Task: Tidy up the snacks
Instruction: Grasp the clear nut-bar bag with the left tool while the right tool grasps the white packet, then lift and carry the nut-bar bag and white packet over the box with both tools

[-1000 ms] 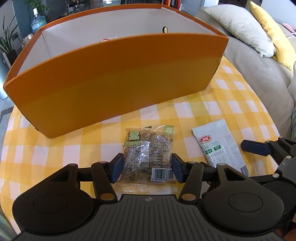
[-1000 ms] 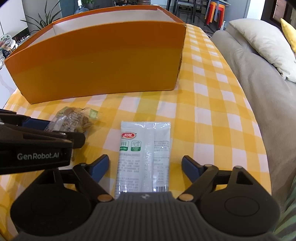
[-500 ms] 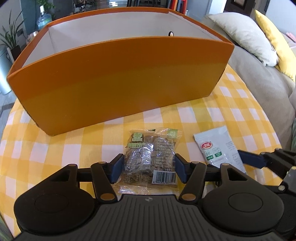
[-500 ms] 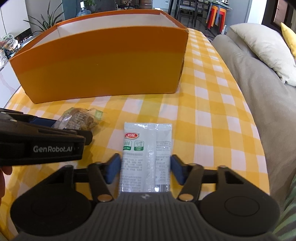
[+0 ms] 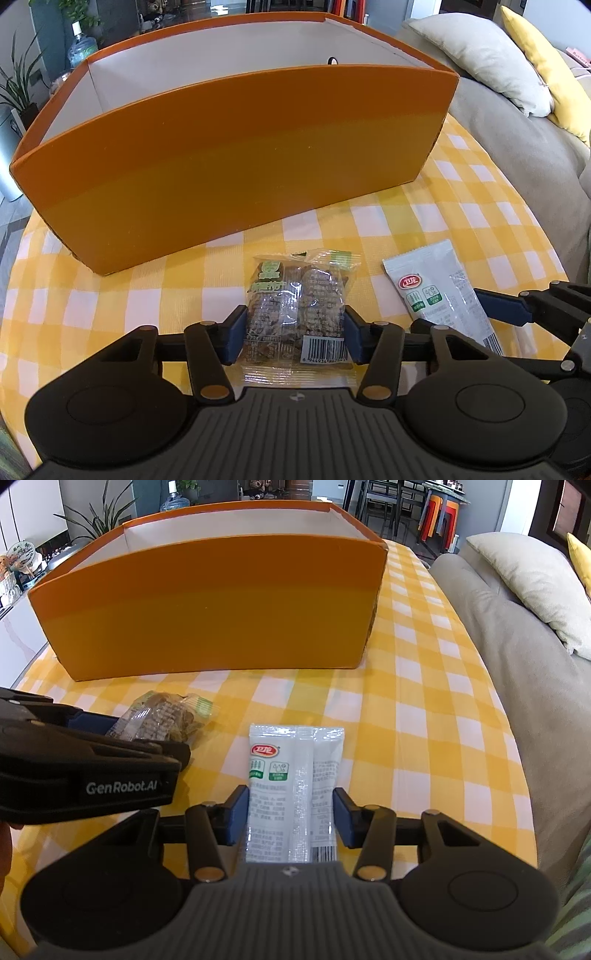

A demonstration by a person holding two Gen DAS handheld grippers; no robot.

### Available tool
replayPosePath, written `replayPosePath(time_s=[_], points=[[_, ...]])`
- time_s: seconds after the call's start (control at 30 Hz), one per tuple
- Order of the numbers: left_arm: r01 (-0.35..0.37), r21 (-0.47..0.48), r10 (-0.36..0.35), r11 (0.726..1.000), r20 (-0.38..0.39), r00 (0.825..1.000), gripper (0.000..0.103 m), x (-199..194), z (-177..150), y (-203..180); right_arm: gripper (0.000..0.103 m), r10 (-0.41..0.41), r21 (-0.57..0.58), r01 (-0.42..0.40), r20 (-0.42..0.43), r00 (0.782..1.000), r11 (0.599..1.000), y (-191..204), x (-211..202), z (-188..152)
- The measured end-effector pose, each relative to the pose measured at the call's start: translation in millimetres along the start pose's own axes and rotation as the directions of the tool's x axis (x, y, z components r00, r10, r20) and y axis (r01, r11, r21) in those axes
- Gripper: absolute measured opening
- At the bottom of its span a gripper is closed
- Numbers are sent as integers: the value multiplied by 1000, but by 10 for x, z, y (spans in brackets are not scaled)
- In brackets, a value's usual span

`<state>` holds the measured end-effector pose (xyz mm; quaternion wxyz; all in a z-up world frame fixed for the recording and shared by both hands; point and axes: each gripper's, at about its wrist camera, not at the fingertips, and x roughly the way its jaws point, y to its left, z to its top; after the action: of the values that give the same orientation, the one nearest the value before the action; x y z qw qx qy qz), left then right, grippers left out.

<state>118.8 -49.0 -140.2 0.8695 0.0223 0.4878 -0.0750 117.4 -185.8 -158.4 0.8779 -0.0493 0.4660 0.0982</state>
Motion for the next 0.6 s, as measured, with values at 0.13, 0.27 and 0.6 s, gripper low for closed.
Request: replayPosePath(time_s=[0.13, 0.27, 0.6], points=[[8, 6, -8, 1000, -4, 1000, 54, -30, -10, 7, 45, 10, 13, -10, -3, 1000, 1000, -14, -13, 3], [18, -9, -18, 1000, -1, 1000, 52, -79, -15, -2, 45, 24, 37, -24, -8, 1000, 999, -35, -51, 0], [33, -53, -30, 998, 58, 998, 52, -349, 50, 8, 45, 16, 123, -18, 15, 1000, 992, -186, -270, 21]])
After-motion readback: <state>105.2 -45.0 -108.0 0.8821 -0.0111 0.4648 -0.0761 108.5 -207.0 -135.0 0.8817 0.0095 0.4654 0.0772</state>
